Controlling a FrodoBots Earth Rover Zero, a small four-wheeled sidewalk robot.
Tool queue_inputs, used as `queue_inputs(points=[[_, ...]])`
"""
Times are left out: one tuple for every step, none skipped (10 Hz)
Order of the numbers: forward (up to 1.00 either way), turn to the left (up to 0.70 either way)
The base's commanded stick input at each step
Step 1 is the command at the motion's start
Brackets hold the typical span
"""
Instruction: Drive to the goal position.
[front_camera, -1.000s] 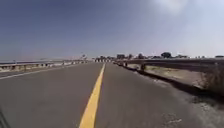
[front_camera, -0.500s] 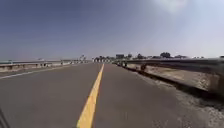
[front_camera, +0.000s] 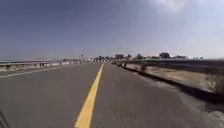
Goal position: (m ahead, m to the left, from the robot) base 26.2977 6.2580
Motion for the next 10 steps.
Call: queue_inputs(points=[[0.37,0.0],[0.46,0.0],[0.5,0.0],[0.5,0.0],[0.5,0.0],[0.5,0.0],[0.5,0.0],[0.5,0.0],[0.5,0.0],[0.5,0.0]])
